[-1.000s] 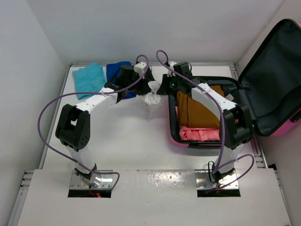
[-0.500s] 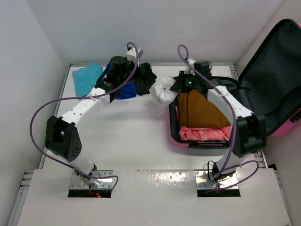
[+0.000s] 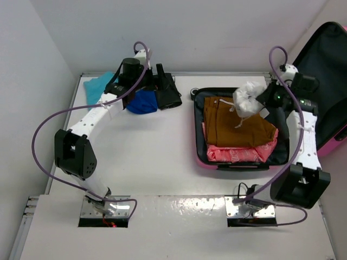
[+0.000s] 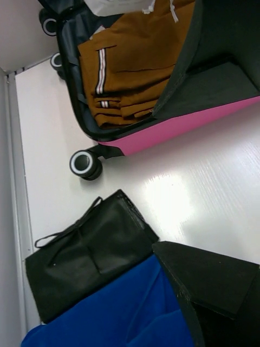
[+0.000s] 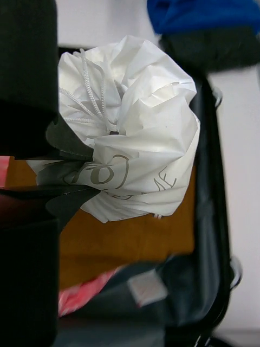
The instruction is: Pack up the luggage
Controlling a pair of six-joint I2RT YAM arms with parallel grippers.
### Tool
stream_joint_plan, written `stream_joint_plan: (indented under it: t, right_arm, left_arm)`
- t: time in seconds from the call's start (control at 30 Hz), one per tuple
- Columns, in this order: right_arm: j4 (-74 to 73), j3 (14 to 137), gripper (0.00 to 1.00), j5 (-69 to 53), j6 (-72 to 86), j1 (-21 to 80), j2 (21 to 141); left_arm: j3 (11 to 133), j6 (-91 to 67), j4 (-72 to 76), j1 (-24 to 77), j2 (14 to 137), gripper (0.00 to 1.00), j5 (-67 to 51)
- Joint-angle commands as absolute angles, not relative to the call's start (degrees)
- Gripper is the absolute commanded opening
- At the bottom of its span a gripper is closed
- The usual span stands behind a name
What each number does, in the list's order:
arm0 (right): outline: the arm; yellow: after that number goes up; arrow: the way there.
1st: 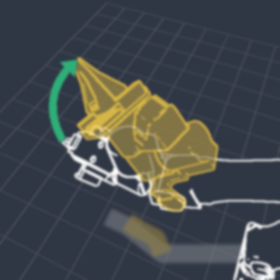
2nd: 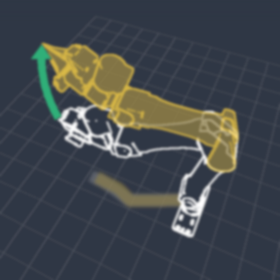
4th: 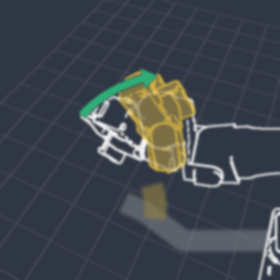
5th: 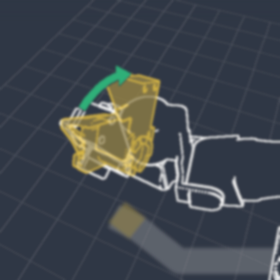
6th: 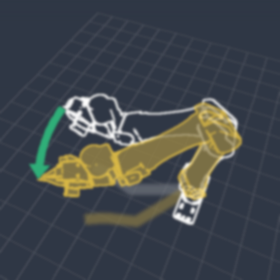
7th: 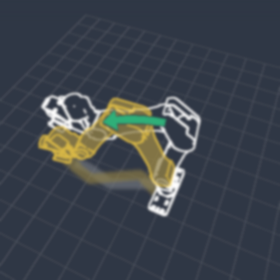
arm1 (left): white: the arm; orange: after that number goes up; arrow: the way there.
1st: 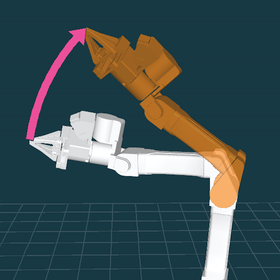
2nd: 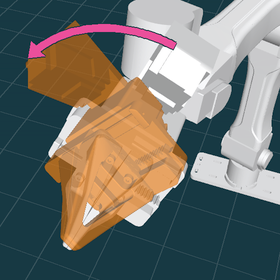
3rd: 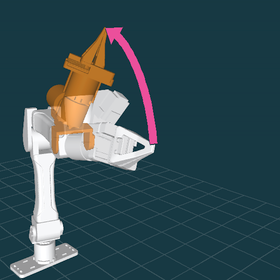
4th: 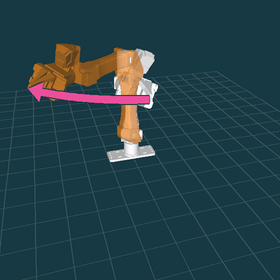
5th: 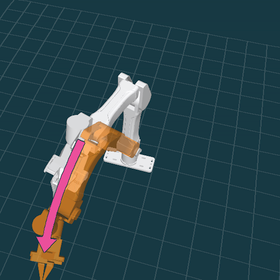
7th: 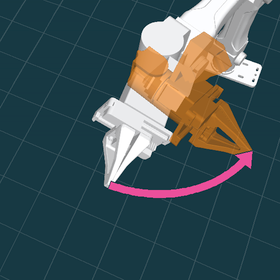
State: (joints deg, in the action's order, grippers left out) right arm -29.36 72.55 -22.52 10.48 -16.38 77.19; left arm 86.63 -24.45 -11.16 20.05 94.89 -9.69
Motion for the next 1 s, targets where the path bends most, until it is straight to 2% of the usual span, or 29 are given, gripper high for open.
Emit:
stream_joint_plan:
  t: [0.0,0.27,0.43,0.7,0.97]
  right_arm:
    - [-33.4,74.9,0.00,-23.5,1.2,-22.0,77.9]
    - [-33.5,75.6,0.00,-22.4,-5.4,-30.8,86.6]
    - [-31.8,77.4,0.00,-20.0,-8.4,-31.0,93.6]
    - [-33.0,86.0,0.00,-15.1,-14.8,-26.2,106.8]
    - [-23.3,81.0,0.00,-0.2,-18.0,-17.5,110.8]
  left_arm:
    - [86.8,-25.0,-10.1,20.1,94.9,1.00,-10.1]
    - [87.5,-24.4,-10.1,19.6,96.6,1.00,-8.5]
    - [86.9,-24.4,-10.1,19.1,96.6,1.00,-7.4]
    - [85.8,-23.9,-10.8,18.0,97.1,1.00,-4.3]
    - [82.0,-22.8,-11.3,17.5,95.9,1.00,0.7]
